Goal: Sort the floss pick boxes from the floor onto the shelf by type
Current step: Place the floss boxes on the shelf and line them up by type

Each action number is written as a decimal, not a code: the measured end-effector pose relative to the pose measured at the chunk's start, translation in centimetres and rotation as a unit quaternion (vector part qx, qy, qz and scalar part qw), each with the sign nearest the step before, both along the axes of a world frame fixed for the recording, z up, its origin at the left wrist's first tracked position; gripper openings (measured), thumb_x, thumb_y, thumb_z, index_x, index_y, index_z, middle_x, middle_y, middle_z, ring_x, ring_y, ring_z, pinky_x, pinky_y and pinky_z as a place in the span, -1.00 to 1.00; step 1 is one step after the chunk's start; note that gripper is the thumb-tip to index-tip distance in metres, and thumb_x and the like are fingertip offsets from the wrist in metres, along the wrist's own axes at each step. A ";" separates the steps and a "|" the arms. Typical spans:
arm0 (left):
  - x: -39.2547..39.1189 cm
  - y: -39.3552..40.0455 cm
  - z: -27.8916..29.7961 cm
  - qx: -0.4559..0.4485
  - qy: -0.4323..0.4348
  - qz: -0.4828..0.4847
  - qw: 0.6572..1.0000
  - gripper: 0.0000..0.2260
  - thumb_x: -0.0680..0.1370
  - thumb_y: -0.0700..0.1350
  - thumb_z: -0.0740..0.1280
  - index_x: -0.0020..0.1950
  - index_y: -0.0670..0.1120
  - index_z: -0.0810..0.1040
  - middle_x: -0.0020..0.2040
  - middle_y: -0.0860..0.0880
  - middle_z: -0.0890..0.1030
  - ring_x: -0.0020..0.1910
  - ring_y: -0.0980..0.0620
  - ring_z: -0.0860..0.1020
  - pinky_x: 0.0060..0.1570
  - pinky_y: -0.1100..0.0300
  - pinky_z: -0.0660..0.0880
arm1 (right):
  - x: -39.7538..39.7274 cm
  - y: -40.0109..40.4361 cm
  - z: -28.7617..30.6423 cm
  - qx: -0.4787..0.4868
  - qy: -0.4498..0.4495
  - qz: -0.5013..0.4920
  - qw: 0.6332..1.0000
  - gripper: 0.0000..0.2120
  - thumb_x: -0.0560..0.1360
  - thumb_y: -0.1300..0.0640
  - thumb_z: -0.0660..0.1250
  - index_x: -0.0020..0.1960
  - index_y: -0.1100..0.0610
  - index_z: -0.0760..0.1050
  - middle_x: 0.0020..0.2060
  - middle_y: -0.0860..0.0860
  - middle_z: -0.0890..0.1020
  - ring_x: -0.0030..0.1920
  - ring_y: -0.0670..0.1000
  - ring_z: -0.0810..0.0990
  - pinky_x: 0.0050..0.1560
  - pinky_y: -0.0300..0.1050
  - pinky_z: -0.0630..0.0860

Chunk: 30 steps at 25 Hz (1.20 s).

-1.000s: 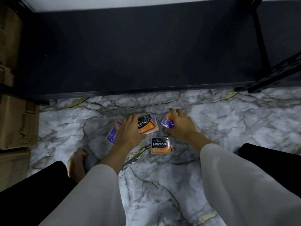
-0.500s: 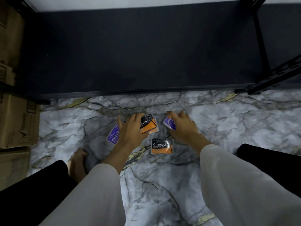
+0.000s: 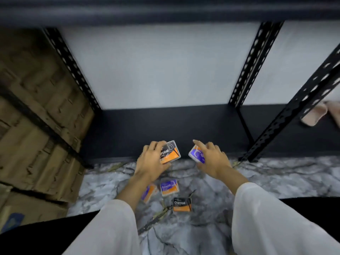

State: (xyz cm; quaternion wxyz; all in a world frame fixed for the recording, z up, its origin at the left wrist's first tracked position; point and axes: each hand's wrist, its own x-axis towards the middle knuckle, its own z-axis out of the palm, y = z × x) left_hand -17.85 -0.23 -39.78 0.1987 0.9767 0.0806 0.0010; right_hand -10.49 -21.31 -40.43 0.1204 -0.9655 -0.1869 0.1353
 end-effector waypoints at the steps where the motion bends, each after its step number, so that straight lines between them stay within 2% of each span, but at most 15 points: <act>1: -0.4 0.1 2.2 0.004 -0.018 0.000 1.000 -0.34 0.39 0.08 0.47 0.42 0.09 0.27 0.29 0.07 0.37 0.23 -0.04 0.35 0.12 0.05 0.45 | -0.3 -0.2 2.2 -0.002 -0.022 0.002 1.000 -0.20 0.42 -0.03 0.36 0.51 -0.17 -0.04 0.24 0.06 0.36 0.26 0.14 0.35 0.17 0.09 0.40; 9: -1.8 0.7 16.5 0.010 -0.149 -0.016 0.989 -0.33 0.40 0.10 0.47 0.43 0.09 0.26 0.32 0.11 0.36 0.27 0.02 0.32 0.13 0.07 0.47 | -1.8 -1.4 17.7 0.053 -0.155 0.021 0.986 -0.18 0.43 -0.04 0.35 0.51 -0.11 -0.08 0.31 0.04 0.36 0.28 0.12 0.35 0.21 0.06 0.37; 15: -0.5 1.3 26.6 0.018 -0.246 -0.030 0.969 -0.33 0.39 0.14 0.47 0.42 0.09 0.28 0.29 0.11 0.38 0.26 0.01 0.31 0.09 0.05 0.48 | -1.2 -1.2 28.3 0.088 -0.263 0.043 0.960 -0.21 0.43 -0.06 0.38 0.50 -0.10 -0.02 0.30 0.04 0.38 0.26 0.10 0.38 0.21 0.05 0.43; 19: 1.8 1.2 32.9 0.010 -0.296 -0.042 0.954 -0.30 0.37 0.15 0.49 0.43 0.10 0.27 0.32 0.14 0.38 0.26 0.01 0.30 0.11 0.06 0.46 | 0.3 -1.0 34.5 0.107 -0.323 0.040 0.940 -0.20 0.43 -0.08 0.39 0.51 -0.09 0.00 0.28 0.03 0.39 0.24 0.06 0.39 0.17 -0.02 0.40; 24: 6.1 0.9 37.7 0.007 -0.314 -0.045 0.948 -0.28 0.37 0.02 0.52 0.45 0.10 0.27 0.36 0.10 0.36 0.31 -0.05 0.30 0.19 0.07 0.39 | 3.1 -0.8 38.9 0.121 -0.357 0.031 0.926 -0.21 0.44 -0.09 0.38 0.52 -0.08 0.02 0.33 0.04 0.36 0.33 0.09 0.34 0.29 0.02 0.32; 30: 11.1 1.7 37.7 -0.009 -0.296 -0.054 0.954 -0.21 0.30 0.01 0.57 0.45 0.12 0.29 0.38 0.08 0.36 0.29 -0.06 0.30 0.23 0.15 0.29 | 7.2 -0.3 39.6 0.117 -0.334 0.001 0.935 -0.20 0.45 -0.09 0.39 0.52 -0.01 0.00 0.42 0.06 0.29 0.46 0.15 0.20 0.42 0.10 0.21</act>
